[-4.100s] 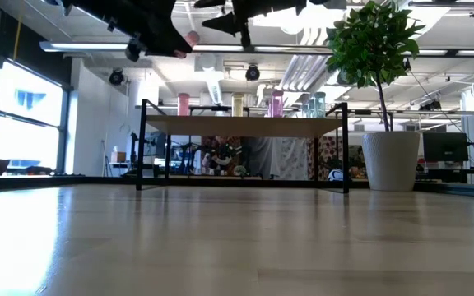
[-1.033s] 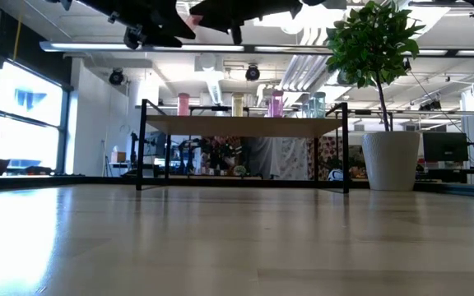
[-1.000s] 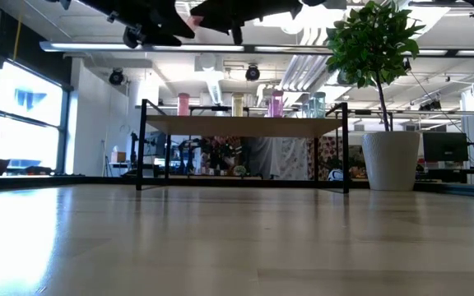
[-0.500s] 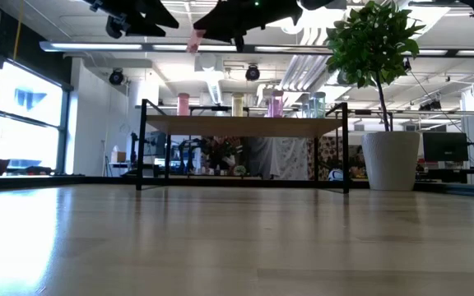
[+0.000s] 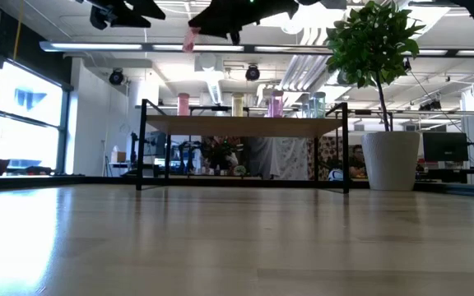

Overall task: Pick and place medicine bottles onto shelf by color
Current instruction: Put the pink pill bottle on the shelf aligned with the pink pill bottles

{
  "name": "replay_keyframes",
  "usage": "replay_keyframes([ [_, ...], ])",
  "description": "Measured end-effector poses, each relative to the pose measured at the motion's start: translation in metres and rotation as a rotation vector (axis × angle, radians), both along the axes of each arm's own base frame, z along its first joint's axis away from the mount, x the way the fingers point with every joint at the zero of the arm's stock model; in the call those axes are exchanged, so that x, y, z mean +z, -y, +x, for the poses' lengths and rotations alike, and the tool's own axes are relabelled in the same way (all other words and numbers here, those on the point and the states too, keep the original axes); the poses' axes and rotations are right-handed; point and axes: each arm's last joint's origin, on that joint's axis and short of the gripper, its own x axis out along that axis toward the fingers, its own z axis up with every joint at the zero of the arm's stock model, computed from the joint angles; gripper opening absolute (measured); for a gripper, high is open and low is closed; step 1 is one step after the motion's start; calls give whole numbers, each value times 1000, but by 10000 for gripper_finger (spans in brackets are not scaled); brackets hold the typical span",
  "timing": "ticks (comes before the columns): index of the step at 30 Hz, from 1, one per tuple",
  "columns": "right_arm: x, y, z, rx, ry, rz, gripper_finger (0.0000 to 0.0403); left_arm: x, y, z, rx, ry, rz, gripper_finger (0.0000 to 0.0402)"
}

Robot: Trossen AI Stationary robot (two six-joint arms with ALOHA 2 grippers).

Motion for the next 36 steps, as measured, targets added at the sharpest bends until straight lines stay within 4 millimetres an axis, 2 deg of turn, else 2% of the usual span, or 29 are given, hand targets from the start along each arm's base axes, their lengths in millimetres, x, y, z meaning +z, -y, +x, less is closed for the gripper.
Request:
replay_keyframes([
  [9,-37,-14,20,88,-162,-65,101,-2,0,-1,1,-2,-23,256],
  [19,-73,-11,38,77,-242,-76,101,-6,1,-1,2,-19,-59,256],
  [26,-88,-11,46,39,-269,-86,101,-7,1,-1,2,-20,-59,256],
  [36,-92,-7,47,1,-278,-99,101,-9,1,-2,3,-47,-68,256],
])
